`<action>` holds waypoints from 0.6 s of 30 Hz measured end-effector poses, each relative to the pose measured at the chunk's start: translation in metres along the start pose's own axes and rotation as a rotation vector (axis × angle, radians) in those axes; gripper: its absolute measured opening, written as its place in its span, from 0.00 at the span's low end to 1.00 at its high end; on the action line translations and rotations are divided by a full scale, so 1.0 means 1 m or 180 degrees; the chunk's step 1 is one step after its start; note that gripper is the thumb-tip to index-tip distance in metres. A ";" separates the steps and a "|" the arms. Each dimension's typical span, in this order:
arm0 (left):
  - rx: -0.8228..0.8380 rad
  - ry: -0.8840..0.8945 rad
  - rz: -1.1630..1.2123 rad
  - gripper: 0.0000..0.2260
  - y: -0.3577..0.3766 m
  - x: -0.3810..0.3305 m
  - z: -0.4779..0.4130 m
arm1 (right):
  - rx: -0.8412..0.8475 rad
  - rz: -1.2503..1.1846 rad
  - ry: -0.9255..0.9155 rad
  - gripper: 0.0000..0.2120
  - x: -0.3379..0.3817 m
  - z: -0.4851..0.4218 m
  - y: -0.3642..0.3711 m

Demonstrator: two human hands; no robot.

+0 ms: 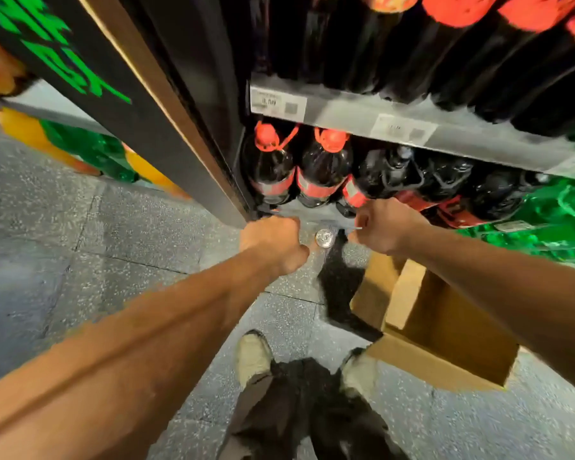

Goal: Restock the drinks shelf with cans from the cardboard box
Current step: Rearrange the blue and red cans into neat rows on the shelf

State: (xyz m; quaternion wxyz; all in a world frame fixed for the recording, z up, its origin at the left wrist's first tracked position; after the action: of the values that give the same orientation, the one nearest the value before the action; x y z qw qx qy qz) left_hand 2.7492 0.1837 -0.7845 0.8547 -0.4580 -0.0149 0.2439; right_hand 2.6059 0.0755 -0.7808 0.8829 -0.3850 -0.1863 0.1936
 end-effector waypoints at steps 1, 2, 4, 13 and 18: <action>0.0042 -0.0004 0.0008 0.18 0.023 0.007 -0.011 | 0.0006 -0.0004 0.0019 0.14 -0.004 -0.016 0.019; 0.0088 0.0007 0.0015 0.18 0.046 0.012 -0.021 | 0.0019 0.0034 0.0028 0.12 -0.008 -0.032 0.039; 0.0181 0.0019 0.0012 0.18 0.092 0.024 -0.042 | 0.0051 0.0212 0.0046 0.08 -0.015 -0.064 0.079; 0.0424 -0.0198 0.0104 0.20 0.235 0.078 -0.116 | 0.0080 0.1402 -0.0192 0.28 -0.032 -0.179 0.207; 0.0451 -0.0018 -0.0021 0.20 0.258 0.084 -0.135 | -0.0260 0.2333 -0.0469 0.25 -0.028 -0.198 0.226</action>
State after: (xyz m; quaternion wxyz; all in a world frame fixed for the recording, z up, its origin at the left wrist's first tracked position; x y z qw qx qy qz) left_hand 2.7523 0.2343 -1.0833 0.8857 -0.3957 -0.0015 0.2428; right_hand 2.6317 0.0842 -1.0814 0.7232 -0.4461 -0.1067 0.5164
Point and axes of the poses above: each hand's wrist, its own z-axis away from the middle knuckle, its own y-axis out of the palm, x = y × z, the point moved 3 cm from there along -z, towards the middle knuckle, and after that the axes turned 1 degree about z, right-handed, at the moved point
